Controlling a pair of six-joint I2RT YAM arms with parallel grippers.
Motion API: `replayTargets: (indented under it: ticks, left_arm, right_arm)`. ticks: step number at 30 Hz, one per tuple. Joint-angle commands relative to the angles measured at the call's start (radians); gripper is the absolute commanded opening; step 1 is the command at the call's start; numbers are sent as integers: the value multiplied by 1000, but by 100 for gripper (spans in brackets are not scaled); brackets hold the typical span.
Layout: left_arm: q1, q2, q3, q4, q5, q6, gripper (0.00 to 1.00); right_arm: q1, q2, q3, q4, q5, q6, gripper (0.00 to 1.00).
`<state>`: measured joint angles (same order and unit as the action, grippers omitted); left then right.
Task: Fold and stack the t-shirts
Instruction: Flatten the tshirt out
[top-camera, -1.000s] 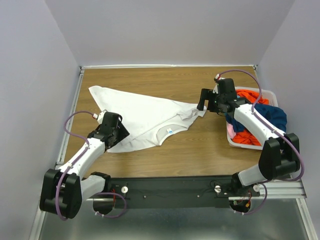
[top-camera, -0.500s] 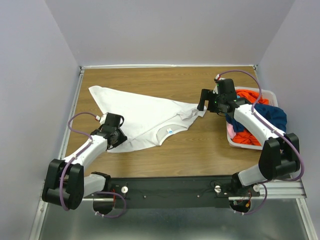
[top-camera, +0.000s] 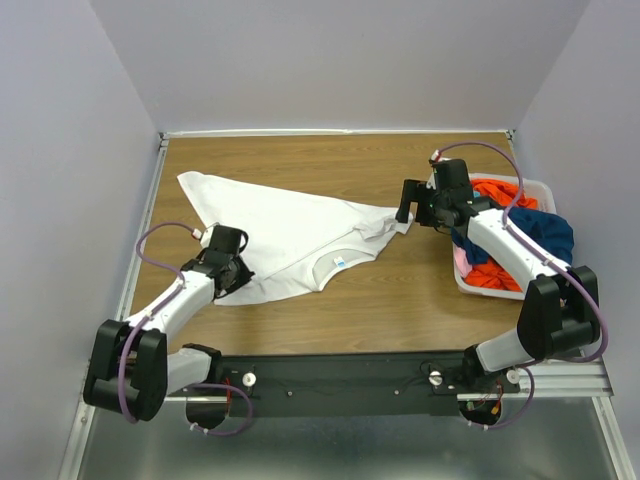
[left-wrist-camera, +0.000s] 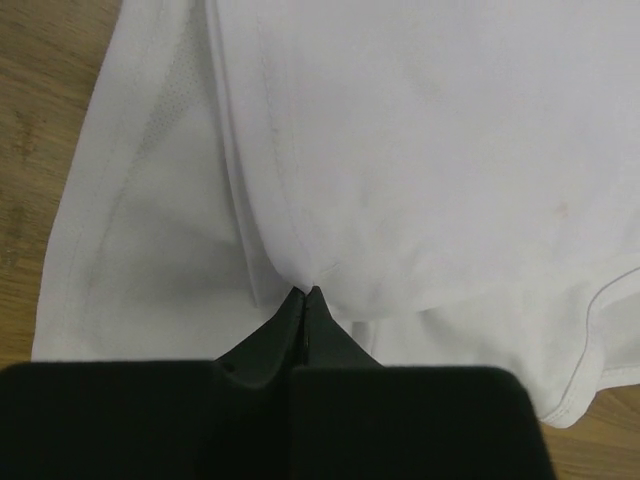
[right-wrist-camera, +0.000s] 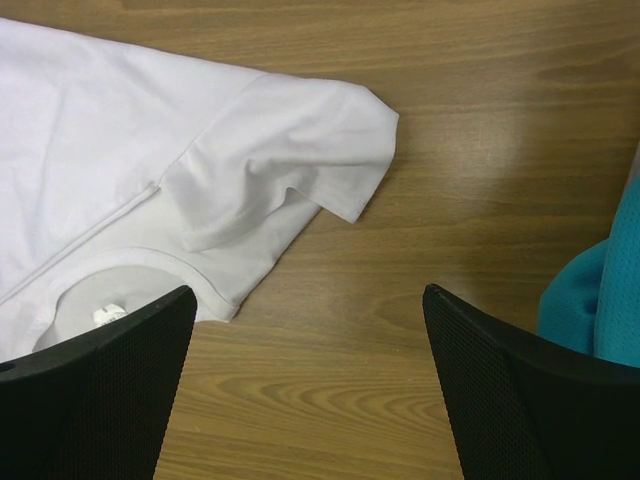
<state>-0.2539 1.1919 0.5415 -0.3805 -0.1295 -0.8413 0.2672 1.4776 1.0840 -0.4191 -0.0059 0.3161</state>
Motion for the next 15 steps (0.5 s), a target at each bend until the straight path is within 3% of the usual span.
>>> replayTargets:
  ticks: [1,6,15]
  left_arm:
    - [-5,-81,14,41,19,31,0]
    - [-5,-219,67,61,-1,56,0]
    - [1,-302,230,49,-145,79,0]
  right_arm:
    - [0,-13,-27,9,12,-2,100]
    - [20,29,-42,14,-71,37,100]
    - [112,231,77,82,-13,224,95]
